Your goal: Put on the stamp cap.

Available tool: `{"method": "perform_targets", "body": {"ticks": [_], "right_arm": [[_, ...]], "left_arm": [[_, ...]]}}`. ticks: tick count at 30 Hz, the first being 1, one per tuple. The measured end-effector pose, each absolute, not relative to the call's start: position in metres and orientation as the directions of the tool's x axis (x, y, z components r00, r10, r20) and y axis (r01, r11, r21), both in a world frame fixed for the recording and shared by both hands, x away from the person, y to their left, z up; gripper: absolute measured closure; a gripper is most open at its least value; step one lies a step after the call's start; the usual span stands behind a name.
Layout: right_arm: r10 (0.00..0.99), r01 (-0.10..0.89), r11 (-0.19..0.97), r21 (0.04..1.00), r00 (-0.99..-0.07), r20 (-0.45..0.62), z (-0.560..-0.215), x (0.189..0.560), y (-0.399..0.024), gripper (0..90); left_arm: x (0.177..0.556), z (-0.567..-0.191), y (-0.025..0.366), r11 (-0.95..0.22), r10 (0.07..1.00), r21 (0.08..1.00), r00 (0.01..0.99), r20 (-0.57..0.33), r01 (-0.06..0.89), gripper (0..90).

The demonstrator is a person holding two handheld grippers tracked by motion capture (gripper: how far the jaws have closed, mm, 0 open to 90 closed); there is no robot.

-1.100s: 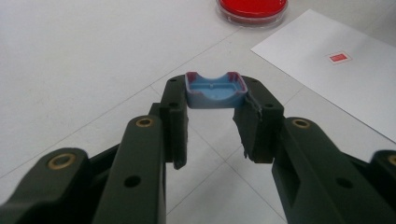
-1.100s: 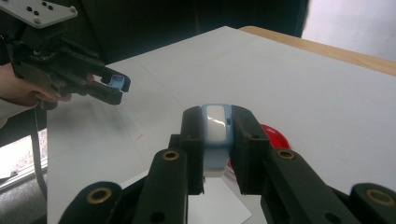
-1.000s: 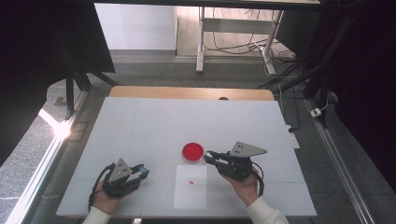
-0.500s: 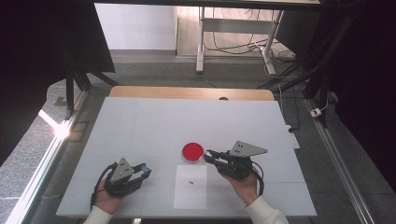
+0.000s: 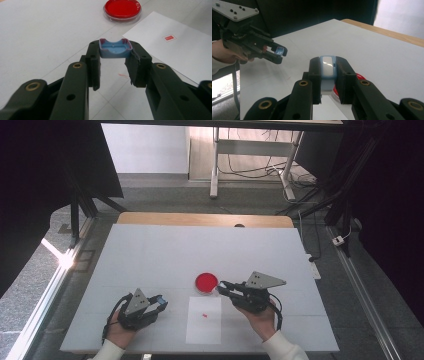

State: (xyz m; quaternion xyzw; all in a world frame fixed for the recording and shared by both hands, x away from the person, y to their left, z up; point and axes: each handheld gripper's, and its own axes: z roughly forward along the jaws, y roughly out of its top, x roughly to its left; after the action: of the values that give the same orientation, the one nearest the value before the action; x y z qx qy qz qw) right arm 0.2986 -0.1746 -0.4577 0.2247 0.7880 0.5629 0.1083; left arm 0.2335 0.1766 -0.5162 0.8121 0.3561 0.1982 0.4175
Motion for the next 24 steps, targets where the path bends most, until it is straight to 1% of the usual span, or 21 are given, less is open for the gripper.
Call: {"method": "perform_targets", "body": {"ticks": [24], "right_arm": [[0.479,0.225,0.258,0.94,-0.874,0.078,-0.456,0.297,-0.173,75.2]], "left_arm": [[0.241,-0.516,0.155,-0.429,0.712,0.811,0.701,0.033,0.397,64.9]]}}
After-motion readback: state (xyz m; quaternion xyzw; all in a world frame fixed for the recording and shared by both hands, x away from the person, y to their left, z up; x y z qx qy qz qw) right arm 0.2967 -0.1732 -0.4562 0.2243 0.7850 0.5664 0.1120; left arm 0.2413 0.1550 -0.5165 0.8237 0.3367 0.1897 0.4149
